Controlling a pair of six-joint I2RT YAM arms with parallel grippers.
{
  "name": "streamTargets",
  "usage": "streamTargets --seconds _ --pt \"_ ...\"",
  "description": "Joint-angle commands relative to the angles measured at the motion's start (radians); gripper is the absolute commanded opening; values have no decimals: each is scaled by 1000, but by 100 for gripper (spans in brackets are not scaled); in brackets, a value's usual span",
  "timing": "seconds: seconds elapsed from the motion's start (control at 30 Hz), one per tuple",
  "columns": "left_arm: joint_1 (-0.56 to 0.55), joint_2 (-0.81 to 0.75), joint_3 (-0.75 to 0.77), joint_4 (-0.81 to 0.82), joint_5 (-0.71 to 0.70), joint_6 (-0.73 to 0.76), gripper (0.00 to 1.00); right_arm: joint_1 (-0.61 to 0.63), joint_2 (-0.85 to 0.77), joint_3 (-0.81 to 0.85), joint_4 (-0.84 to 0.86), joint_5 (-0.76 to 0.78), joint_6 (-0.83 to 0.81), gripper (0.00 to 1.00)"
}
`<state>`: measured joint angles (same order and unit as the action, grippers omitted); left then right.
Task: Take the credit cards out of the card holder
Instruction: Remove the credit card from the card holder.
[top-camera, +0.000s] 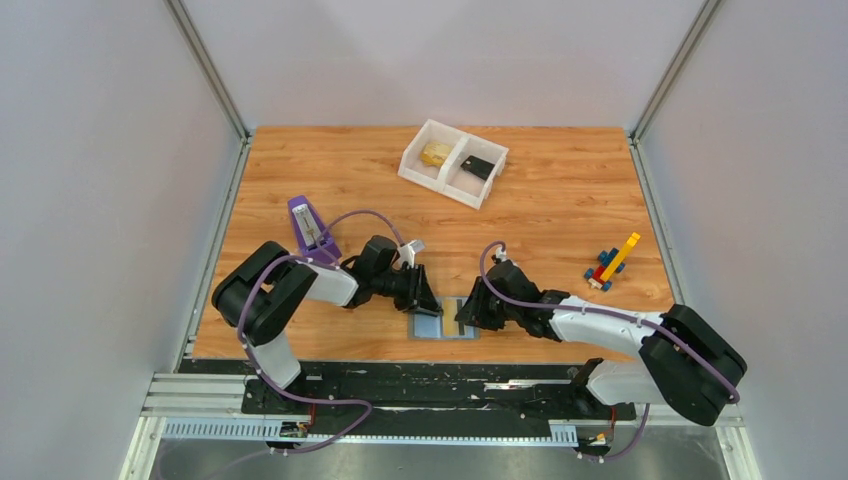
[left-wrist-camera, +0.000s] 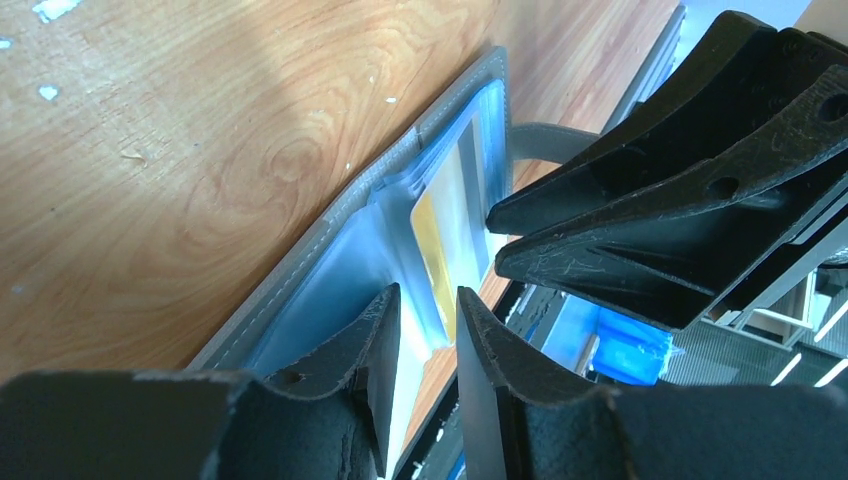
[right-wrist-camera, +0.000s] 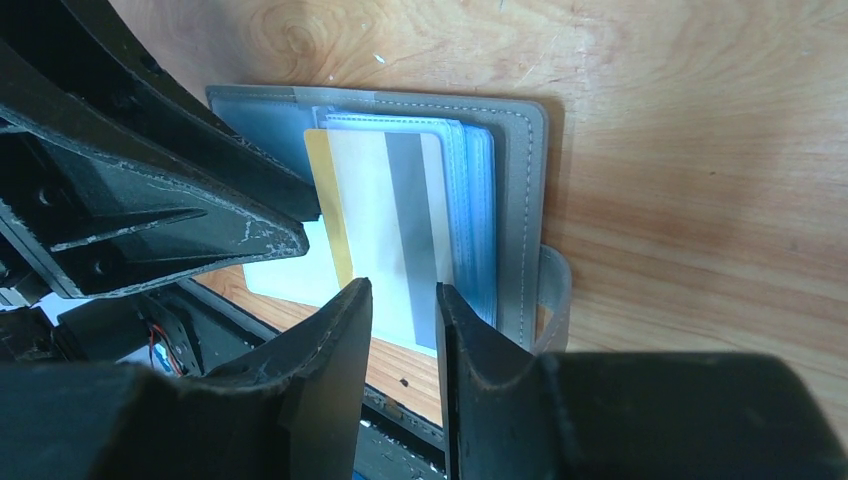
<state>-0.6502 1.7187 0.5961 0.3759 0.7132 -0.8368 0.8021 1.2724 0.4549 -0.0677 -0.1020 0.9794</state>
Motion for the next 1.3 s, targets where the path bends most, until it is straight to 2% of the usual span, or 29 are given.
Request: streamTargets --seconds 0.0,0.43,0.6,0.77,0.83,1.03,1.27 --pt "-14 26 -10 88 -1 -18 36 3 -3 -30 21 5 11 31" --pt "-26 58 -12 180 23 -73 34 3 -33 -47 35 5 12 31" --pt "-27 62 -31 230 34 -105 23 3 -40 -51 33 7 12 31" --pt "-27 52 -35 230 35 -107 5 3 -56 -60 29 14 15 31" --pt "-26 40 -36 210 27 -105 0 2 -66 -61 19 23 14 31" --pt "-23 -37 -37 106 -15 -76 0 0 -95 -68 2 43 8 31" --pt "-18 -133 13 -136 -90 6 0 -18 -135 -79 -16 54 -7 31"
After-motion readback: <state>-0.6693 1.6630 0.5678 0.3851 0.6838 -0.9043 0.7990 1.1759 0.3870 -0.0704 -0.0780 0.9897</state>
